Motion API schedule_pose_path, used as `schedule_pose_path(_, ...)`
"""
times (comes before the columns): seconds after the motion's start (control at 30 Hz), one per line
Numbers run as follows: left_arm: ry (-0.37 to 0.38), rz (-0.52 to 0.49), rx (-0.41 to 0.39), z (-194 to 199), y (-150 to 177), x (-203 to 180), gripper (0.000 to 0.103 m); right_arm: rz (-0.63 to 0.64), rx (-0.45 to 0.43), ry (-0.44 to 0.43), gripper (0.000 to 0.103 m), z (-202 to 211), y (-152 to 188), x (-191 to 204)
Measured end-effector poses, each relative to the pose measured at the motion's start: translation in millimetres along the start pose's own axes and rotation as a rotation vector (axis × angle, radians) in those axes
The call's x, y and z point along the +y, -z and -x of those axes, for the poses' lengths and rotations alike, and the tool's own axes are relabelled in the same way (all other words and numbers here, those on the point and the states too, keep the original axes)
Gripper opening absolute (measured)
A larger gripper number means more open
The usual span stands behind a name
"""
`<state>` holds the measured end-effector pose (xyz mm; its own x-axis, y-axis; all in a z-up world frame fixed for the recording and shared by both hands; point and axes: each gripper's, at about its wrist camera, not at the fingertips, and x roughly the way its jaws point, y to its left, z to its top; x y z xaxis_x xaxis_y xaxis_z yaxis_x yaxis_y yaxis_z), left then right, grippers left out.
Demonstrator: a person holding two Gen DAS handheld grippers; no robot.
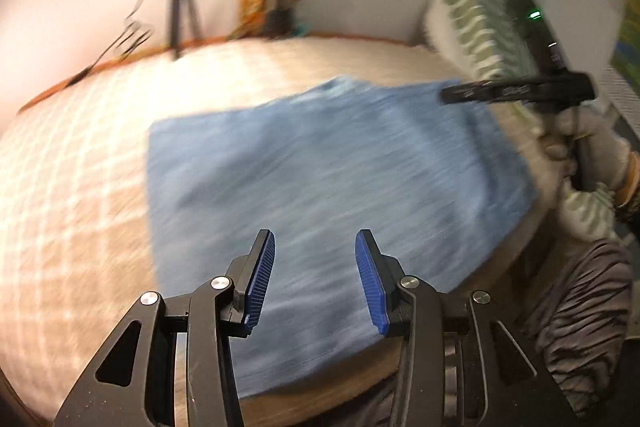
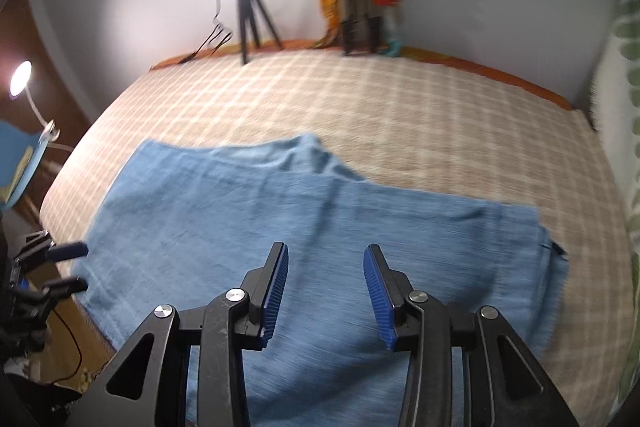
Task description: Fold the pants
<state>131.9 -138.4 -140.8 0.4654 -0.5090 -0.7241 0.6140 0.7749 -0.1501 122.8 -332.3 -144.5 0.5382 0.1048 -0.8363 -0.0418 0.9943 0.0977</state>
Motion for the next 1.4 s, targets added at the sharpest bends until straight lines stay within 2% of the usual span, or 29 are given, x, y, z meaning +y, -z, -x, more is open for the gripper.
schedule_pose_path(0.2,-0.079,0.15,-0.015,8.5,23.4,43.9,0.04,0.03,0.021,-0.053,0.041,-17.1,-6.0,27.4)
schedule_pose_path(0.33,-0.073,0.206,-0.001,7.8,34.3,59.9,0.04,0.031,0.028,-0.096,0.046,-19.8,-15.1,44.3)
schedule_pose_path(0.4,-0.069,0.207,0.0,6.1,37.3,60.5,0.04,0.034,0.027,-0.119,0.052,-19.0,-21.8,55.3)
schedule_pose_path(0.5,-0.074,0.195,0.002,1.4,40.1,60.7,0.041,0.05,0.03,-0.182,0.056,-17.0,-34.0,79.7)
schedule_pose_path(0.8,-0.043,0.229,-0.035,4.9,51.7,68.9,0.041,0.143,0.116,-0.275,0.061,-41.2,-64.7,177.6)
schedule_pose_path(0.97,0.025,0.266,-0.054,7.9,55.8,72.7,0.038,0.186,0.18,-0.257,0.061,-70.3,-76.0,221.6)
schedule_pose_path(1.2,0.157,0.342,-0.113,16.3,60.8,76.2,0.038,0.119,0.307,-0.198,0.061,-123.0,-89.2,254.2)
schedule_pose_path(1.4,0.237,0.337,-0.187,28.4,57.0,72.3,0.038,0.19,0.399,-0.017,0.061,-159.9,-96.1,290.9)
